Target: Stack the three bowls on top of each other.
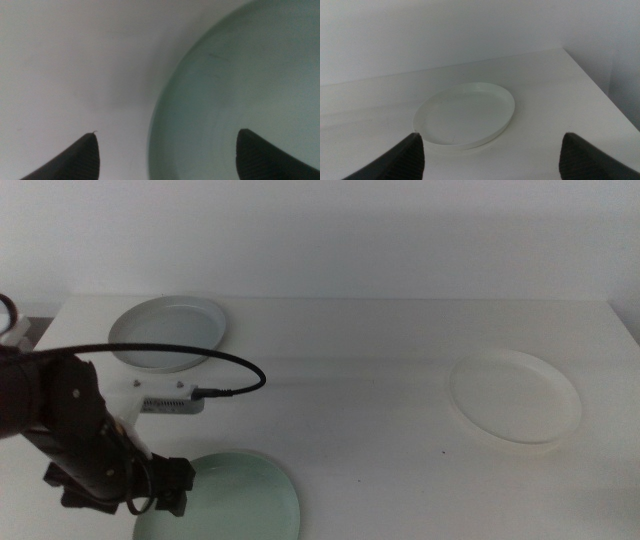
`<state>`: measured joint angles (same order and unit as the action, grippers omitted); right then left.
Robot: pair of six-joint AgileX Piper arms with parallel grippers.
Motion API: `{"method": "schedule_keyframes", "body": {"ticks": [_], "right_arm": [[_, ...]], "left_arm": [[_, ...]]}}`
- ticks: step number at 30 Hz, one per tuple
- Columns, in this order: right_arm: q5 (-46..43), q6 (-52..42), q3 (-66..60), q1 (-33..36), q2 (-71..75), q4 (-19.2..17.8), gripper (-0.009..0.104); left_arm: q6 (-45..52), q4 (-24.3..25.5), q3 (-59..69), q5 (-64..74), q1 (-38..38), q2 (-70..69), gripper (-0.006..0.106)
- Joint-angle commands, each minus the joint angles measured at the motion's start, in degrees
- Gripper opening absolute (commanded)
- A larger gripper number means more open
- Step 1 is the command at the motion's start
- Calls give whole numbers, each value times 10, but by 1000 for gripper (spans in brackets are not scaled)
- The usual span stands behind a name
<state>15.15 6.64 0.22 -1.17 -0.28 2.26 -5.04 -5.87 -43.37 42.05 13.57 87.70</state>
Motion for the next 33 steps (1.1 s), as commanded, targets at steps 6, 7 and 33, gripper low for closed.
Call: {"method": "schedule_keyframes", "body": {"ticks": [6, 7, 33], "right_arm": [[-6, -2, -2, -5, 3, -6, 91], [-6, -2, -2, -5, 3, -6, 91], [-17, -2, -2, -5, 3, -6, 91]], "left_arm": [[-15, -49, 61, -106, 2, 21, 91], [-15, -56, 68, -114, 2, 21, 89], [-1, -45, -150, 128, 2, -4, -2]]}}
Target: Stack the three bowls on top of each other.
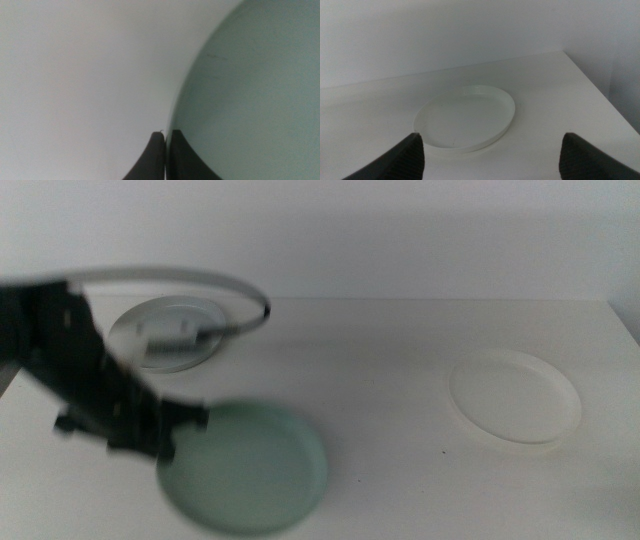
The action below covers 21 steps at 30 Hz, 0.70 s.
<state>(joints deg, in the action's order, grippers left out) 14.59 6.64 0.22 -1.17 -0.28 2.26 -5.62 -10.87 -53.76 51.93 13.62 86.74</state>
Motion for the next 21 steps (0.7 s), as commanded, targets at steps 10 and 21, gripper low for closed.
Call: {"method": "schedule_keyframes", "body": {"ticks": [10, 21], "right_arm": [[-11, -2, -2, -5, 3, -6, 91], [-11, -2, -2, -5, 3, -6, 91]], "left_arm": [[28, -5, -334, 112, 31, 197, -2], [56, -46, -409, 54, 74, 340, -2]]}}
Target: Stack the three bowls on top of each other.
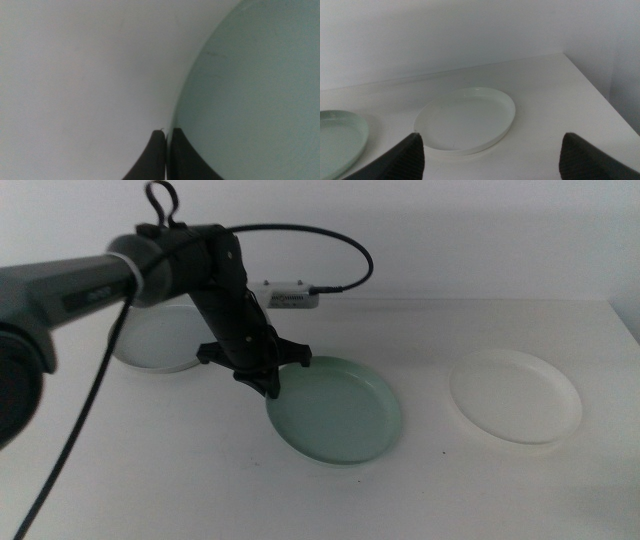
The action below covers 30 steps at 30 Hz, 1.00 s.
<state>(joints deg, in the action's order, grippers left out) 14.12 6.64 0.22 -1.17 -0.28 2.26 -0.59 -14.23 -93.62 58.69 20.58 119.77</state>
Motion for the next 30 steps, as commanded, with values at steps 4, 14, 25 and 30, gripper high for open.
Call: {"method": "schedule_keyframes", "body": {"ticks": [4, 14, 25, 30], "right_arm": [[-7, -2, -2, -5, 3, -6, 91], [-7, -2, -2, -5, 3, -6, 91], [-7, -2, -2, -5, 3, -6, 91], [-7, -2, -2, -5, 3, -6, 91]], "left_arm": [[22, -36, -10, -27, 7, 29, -2], [37, -40, -10, -37, 6, 16, 44], [1, 56, -41, -23, -132, -130, 94], [19, 79, -150, 4, -219, -75, 94]]}}
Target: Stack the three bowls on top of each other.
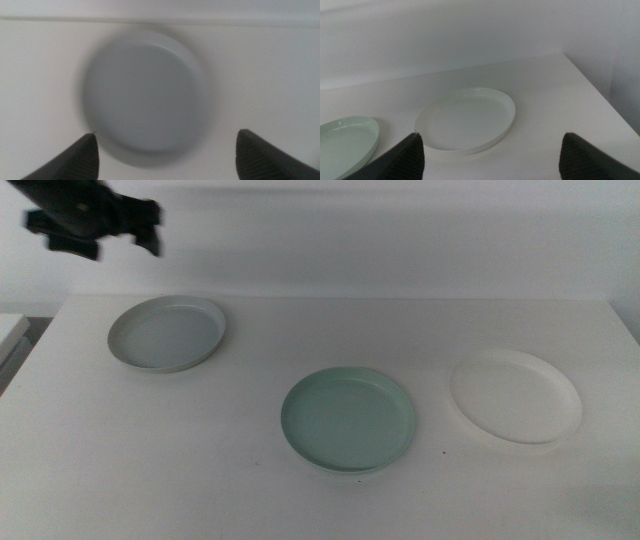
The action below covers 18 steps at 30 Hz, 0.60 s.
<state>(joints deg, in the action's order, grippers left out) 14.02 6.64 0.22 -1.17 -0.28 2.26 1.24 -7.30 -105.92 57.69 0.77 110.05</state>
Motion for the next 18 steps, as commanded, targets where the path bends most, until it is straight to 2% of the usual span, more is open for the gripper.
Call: {"method": "schedule_keyframes", "body": {"ticks": [1, 3, 9, 18], "right_arm": [[-6, -2, -2, -5, 3, -6, 91], [-6, -2, -2, -5, 3, -6, 91], [-6, -2, -2, -5, 3, -6, 91], [-6, -2, -2, -5, 3, -6, 91]], "left_arm": [[4, 13, -52, 28, -36, 42, 94], [26, 7, -93, 50, -60, 79, 94], [70, -66, -161, 66, -121, 184, 94], [103, -72, -164, -15, -128, 271, 94]]}}
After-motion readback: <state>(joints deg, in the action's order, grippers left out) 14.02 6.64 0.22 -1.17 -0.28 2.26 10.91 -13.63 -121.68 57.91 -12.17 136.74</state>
